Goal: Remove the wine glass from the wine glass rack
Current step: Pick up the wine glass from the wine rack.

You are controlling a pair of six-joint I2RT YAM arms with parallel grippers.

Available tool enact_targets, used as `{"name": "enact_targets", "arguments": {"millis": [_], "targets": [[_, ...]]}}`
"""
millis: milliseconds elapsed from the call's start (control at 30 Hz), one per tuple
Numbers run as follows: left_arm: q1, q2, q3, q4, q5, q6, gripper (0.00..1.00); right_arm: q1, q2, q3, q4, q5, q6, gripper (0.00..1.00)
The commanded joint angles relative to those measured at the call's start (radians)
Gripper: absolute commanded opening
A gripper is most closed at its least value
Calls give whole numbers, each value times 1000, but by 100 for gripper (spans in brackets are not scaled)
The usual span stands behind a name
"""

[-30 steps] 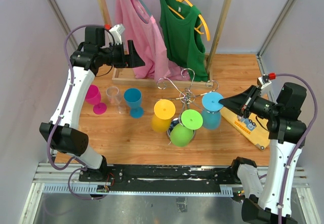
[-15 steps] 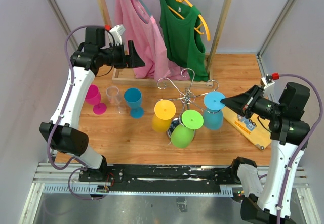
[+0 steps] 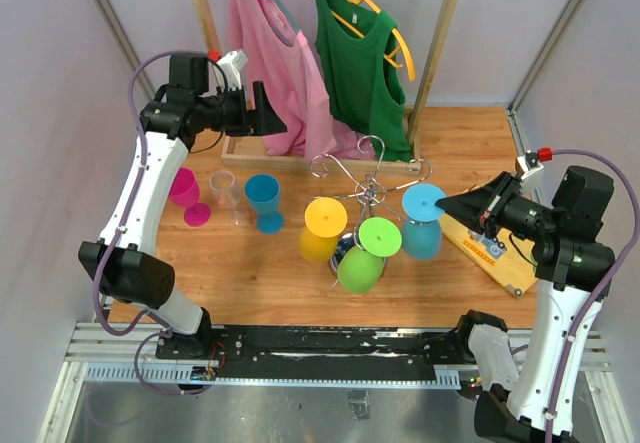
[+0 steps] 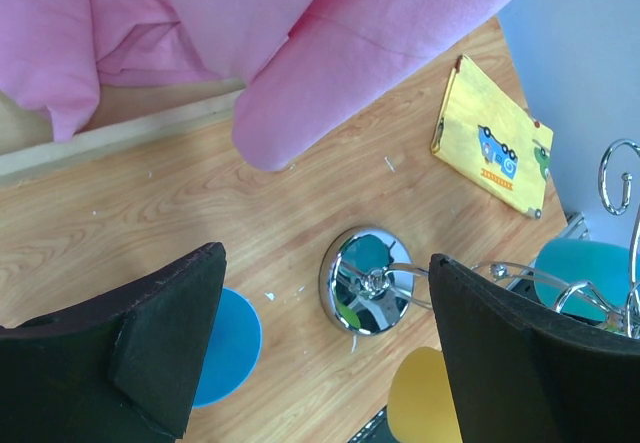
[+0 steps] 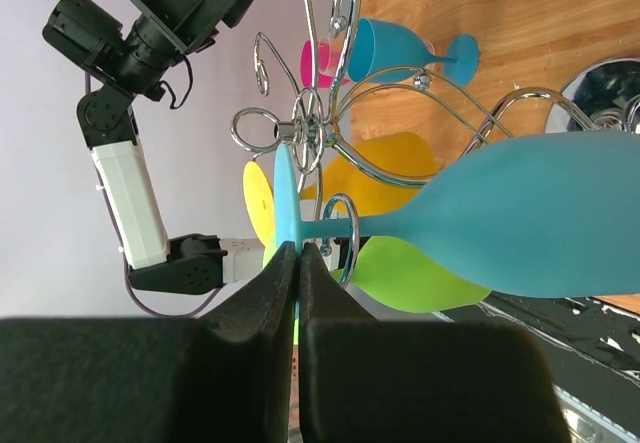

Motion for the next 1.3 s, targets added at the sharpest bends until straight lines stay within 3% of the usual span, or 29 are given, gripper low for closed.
{"name": "enact_targets", "arguments": {"millis": [0, 1267], "targets": [[5, -13, -9, 17, 25, 9, 87, -12, -11, 35, -30, -12, -29, 1], [5, -3, -2, 17, 34, 7, 87, -14, 33, 156, -182, -10, -123, 1]]}}
